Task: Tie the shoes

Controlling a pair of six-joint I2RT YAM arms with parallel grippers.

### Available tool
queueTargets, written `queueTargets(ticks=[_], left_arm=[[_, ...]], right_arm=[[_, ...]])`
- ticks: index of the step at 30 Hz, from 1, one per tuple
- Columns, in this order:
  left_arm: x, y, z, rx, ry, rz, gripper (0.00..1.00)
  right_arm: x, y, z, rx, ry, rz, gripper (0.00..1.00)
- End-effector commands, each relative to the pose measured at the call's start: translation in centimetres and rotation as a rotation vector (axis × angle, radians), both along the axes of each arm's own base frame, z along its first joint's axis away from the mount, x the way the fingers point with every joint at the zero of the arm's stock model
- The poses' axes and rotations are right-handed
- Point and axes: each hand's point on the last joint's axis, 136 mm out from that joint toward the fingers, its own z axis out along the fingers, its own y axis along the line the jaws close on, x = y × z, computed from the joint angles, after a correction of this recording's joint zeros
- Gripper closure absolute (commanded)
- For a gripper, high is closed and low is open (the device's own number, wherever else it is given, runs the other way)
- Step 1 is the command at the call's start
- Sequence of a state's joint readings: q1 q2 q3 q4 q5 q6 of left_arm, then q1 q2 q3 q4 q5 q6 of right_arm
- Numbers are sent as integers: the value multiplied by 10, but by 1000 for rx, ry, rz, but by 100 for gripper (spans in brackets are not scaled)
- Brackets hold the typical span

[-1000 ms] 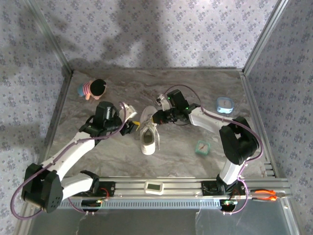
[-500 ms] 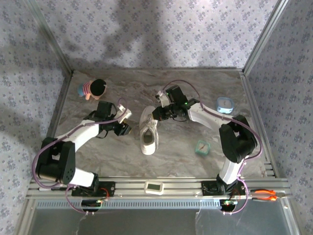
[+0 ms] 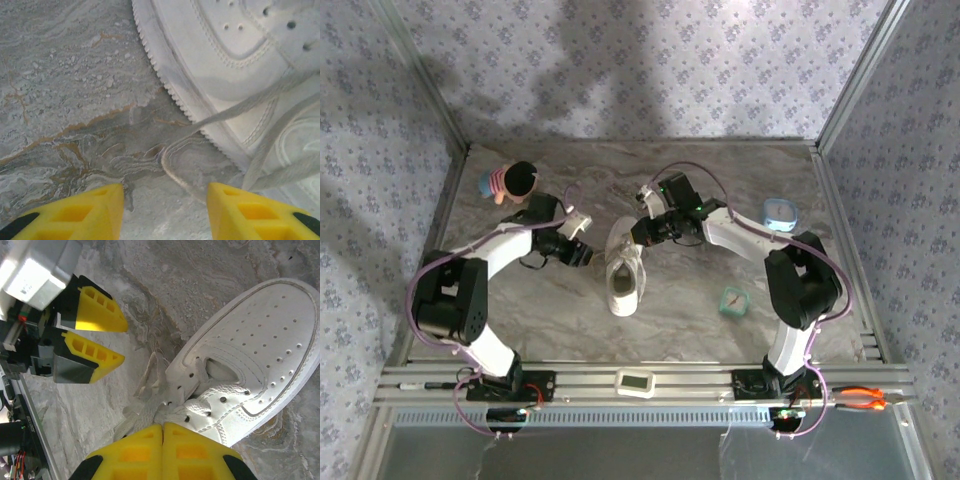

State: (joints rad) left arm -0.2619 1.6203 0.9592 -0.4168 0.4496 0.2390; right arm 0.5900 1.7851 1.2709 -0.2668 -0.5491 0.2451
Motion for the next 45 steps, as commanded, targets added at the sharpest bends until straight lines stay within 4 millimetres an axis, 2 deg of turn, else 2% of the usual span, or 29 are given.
queueTargets(ticks=[1, 11, 16, 19, 22, 25, 28, 30, 38, 45], left_arm=[[-6, -12, 2, -63, 116, 23, 53], [-2, -14, -25, 1, 245, 44, 52], [-5, -13, -44, 114, 280, 68, 52], [-3, -3, -57, 209, 288, 130, 53], [-3, 4, -60, 244, 287, 169, 65], [1, 0, -47, 204, 234, 168, 86], [6, -5, -25, 147, 158, 169, 97], [9, -7, -10, 118, 114, 169, 100], [8, -12, 46, 29, -13, 166, 100], [-15, -18, 84, -25, -105, 158, 100]], right_arm=[[-1, 5, 1, -3, 3, 25, 100], [0, -5, -8, -26, 25, 7, 100], [0, -5, -9, -21, 31, 12, 100], [0, -4, -9, -21, 32, 12, 100], [1, -6, -8, -27, 27, 6, 100], [1, -7, -7, -29, 16, 3, 100], [3, -7, -5, -30, 12, -2, 100], [2, -7, -4, -29, 11, -1, 100], [4, -5, -2, -41, -5, -13, 100], [22, -17, -8, -96, -14, -106, 100]])
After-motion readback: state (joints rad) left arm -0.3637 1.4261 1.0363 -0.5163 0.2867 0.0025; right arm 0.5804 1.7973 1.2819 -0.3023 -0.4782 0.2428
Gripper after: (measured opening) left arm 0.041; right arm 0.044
